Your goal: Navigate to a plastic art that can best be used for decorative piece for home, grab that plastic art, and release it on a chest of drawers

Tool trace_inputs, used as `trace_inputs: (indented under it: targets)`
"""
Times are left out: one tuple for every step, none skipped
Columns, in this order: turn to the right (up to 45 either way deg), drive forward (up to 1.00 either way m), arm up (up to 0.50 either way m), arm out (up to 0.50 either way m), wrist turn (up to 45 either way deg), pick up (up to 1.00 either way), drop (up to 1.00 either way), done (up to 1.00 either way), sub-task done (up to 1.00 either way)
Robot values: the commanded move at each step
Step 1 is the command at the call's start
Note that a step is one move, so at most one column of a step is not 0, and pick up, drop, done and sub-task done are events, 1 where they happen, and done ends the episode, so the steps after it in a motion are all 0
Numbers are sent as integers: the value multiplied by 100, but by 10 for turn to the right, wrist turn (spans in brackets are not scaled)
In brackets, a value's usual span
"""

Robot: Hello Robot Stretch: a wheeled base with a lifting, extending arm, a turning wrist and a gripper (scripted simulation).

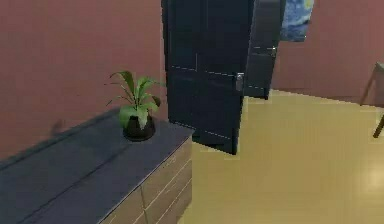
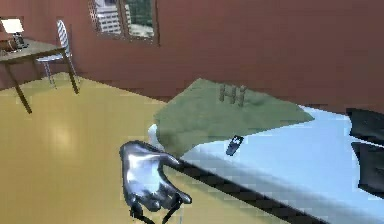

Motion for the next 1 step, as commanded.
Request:
trace_inputs:
  targets:
    - [-450,0,0,0,0,0,0,0,0]
